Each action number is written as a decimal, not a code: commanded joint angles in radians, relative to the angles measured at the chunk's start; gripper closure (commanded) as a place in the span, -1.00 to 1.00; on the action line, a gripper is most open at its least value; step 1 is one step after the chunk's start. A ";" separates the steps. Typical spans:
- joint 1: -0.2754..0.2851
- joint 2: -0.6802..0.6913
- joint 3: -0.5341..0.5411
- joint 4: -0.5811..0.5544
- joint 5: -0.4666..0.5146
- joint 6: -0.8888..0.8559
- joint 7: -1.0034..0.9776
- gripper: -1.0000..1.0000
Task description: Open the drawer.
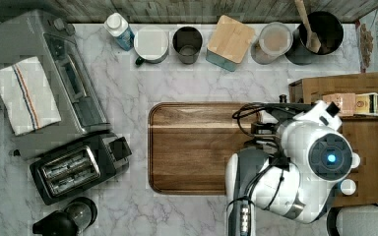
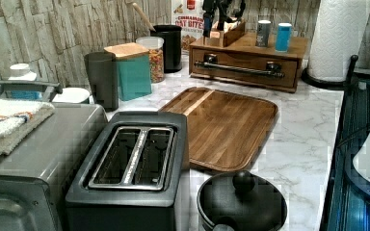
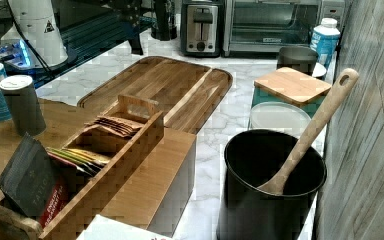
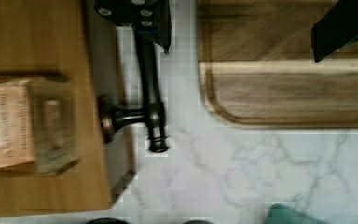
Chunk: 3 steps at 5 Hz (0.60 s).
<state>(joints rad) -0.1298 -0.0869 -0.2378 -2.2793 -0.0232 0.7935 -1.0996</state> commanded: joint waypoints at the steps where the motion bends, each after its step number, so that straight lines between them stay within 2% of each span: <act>1: -0.045 0.089 -0.064 -0.036 0.017 0.135 -0.204 -1.00; 2: -0.041 0.100 -0.076 -0.053 0.053 0.151 -0.204 -1.00; 3: -0.036 0.081 -0.060 -0.074 0.045 0.133 -0.137 -1.00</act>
<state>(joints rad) -0.1770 0.0013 -0.3042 -2.3105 -0.0134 0.9214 -1.2500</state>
